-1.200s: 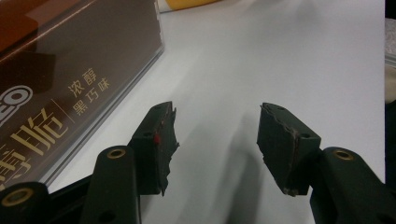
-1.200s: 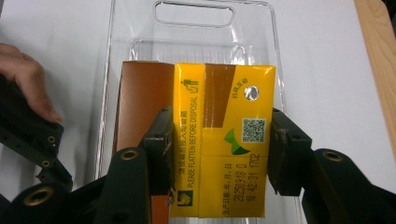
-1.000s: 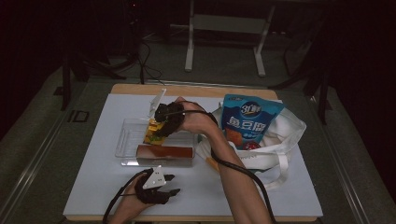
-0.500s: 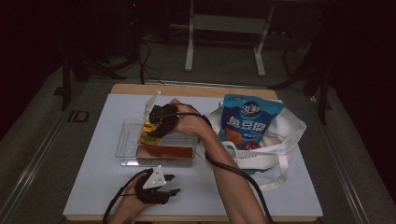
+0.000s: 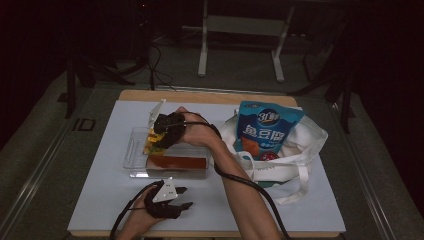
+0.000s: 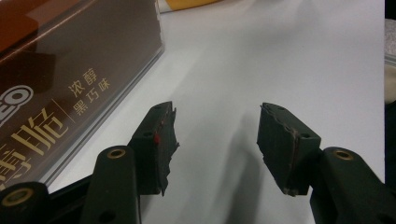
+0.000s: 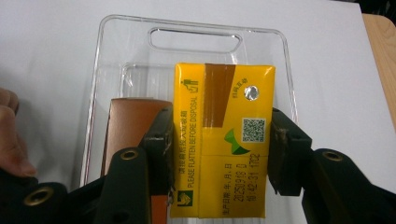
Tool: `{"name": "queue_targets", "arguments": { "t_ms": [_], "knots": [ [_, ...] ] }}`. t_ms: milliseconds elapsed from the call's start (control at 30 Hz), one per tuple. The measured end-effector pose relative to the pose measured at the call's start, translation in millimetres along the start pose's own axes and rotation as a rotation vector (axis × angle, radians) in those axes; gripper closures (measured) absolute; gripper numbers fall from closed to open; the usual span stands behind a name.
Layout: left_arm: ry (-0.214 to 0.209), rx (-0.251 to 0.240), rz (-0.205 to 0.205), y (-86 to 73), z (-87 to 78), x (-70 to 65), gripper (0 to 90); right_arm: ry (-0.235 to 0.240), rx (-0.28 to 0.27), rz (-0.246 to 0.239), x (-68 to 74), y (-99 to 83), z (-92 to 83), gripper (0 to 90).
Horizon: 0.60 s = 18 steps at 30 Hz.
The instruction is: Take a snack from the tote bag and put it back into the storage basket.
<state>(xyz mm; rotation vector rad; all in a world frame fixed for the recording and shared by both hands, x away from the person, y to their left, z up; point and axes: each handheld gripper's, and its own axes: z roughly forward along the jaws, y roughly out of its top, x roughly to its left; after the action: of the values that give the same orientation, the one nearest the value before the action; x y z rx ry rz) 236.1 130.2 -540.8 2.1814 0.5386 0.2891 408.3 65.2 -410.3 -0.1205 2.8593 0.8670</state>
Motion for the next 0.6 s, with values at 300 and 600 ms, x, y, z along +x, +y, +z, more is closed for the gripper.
{"name": "queue_targets", "arguments": {
  "t_ms": [300, 600],
  "knots": [
    [-0.001, -0.001, -0.001, -0.1, -0.1, 0.2, 46.3, 0.006, -0.004, -0.026, 2.1, 9.8, 6.9, 51.5],
    [-0.002, -0.002, -0.002, -0.1, -0.3, 0.4, 46.3, 0.018, 0.017, -0.049, 5.1, 16.6, 20.1, 51.4]
  ]
}}
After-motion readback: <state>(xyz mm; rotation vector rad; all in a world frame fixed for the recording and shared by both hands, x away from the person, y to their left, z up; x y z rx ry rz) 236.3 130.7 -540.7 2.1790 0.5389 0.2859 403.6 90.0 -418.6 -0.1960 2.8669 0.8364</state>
